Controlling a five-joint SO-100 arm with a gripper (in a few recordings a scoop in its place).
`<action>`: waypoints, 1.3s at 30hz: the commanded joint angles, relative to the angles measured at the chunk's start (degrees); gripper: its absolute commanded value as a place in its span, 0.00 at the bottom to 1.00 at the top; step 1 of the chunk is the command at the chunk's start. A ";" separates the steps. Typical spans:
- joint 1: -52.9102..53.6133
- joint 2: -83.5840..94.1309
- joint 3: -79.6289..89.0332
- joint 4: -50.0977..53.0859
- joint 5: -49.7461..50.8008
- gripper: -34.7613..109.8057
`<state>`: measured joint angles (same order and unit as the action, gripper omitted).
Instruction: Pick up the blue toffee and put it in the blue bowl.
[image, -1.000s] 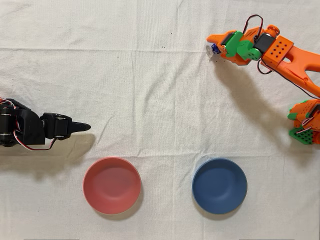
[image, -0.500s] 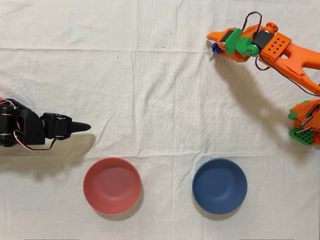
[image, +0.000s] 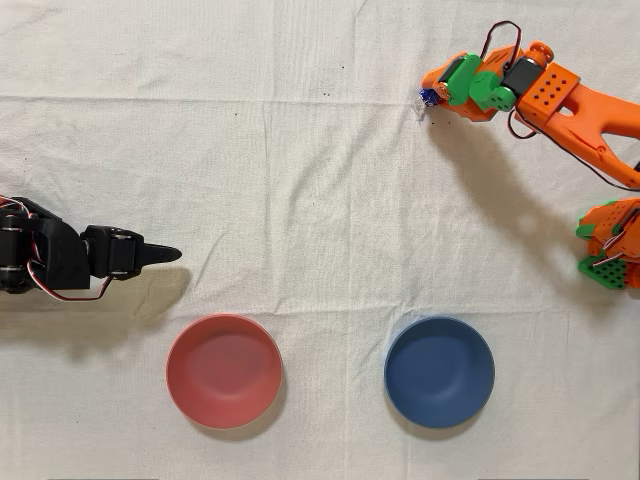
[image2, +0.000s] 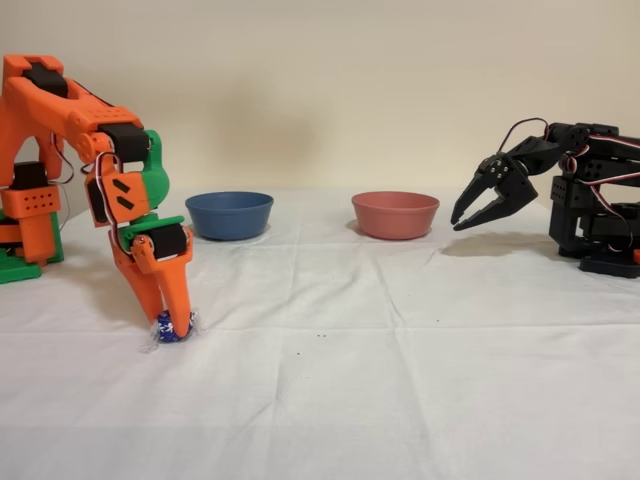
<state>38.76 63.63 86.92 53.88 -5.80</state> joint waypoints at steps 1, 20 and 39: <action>0.35 1.58 -1.23 0.18 -1.14 0.34; -10.46 21.53 -7.65 10.81 -3.43 0.34; -44.12 27.69 -13.80 14.59 -5.36 0.34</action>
<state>0.00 86.13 78.13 67.32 -9.84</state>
